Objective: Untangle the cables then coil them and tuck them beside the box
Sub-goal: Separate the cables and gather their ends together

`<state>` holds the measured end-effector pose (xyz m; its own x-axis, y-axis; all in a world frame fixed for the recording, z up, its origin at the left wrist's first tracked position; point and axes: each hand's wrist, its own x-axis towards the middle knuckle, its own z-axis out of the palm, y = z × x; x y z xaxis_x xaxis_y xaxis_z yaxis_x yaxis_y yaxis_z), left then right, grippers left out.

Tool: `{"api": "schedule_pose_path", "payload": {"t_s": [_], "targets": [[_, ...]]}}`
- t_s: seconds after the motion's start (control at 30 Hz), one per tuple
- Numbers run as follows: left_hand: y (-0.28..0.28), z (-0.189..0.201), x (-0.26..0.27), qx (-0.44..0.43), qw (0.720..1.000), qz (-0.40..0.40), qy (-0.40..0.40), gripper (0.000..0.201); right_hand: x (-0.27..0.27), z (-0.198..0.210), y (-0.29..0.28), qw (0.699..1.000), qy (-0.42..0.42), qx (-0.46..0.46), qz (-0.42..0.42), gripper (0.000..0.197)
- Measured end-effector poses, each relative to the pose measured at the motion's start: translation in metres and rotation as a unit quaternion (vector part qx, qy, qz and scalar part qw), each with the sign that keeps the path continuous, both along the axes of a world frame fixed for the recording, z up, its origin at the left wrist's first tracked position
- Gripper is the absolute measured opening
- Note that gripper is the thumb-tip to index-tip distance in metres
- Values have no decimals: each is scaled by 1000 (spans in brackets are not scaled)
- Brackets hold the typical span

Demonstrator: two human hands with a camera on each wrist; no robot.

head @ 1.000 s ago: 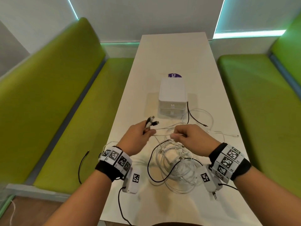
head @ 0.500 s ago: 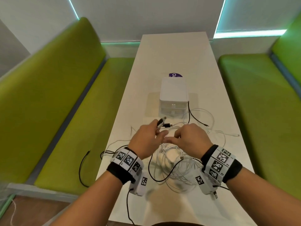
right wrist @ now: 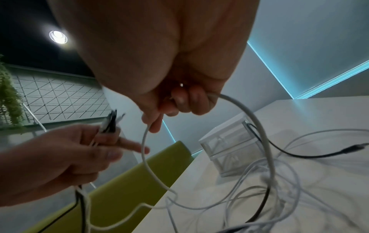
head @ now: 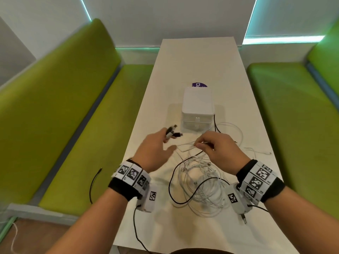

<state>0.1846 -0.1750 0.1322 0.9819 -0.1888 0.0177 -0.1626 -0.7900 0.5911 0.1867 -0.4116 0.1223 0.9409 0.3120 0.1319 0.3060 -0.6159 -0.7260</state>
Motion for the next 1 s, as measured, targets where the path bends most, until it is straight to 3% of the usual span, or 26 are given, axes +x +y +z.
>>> {"api": "schedule_pose_path", "payload": {"t_s": [0.07,0.13,0.27,0.37,0.47,0.6,0.7,0.8,0.87,0.93,1.0], "targets": [[-17,-7,-7,-44,998,-48,27,32,-2,-1,9,1000,5,7,-18,8],[-26,-8,-12,-80,994,-52,48,26,-2,-1,13,998,21,1,-56,26],[-2,-7,0,-121,992,38,21,20,2,0,-1,989,40,-103,-97,60],[27,-4,13,-48,992,114,24,24,7,-3,-20,990,43,-94,-91,44],[32,0,15,78,990,115,-3,16,8,-6,-25,995,72,-31,-58,23],[-4,0,-4,29,997,-6,-69,36,3,-9,-6,994,105,-14,9,23],[-26,-9,-12,17,996,-81,18,30,-4,-7,13,995,100,22,16,16],[-14,-11,-8,-36,997,-19,69,27,-6,-12,17,982,137,126,-43,11],[12,-10,-1,-20,996,48,67,24,-6,-27,14,963,200,165,-67,14],[49,-7,8,63,989,121,61,25,-8,-48,12,973,224,32,-52,25],[84,1,13,182,962,195,60,25,-16,-67,17,961,245,-128,-9,33]]}}
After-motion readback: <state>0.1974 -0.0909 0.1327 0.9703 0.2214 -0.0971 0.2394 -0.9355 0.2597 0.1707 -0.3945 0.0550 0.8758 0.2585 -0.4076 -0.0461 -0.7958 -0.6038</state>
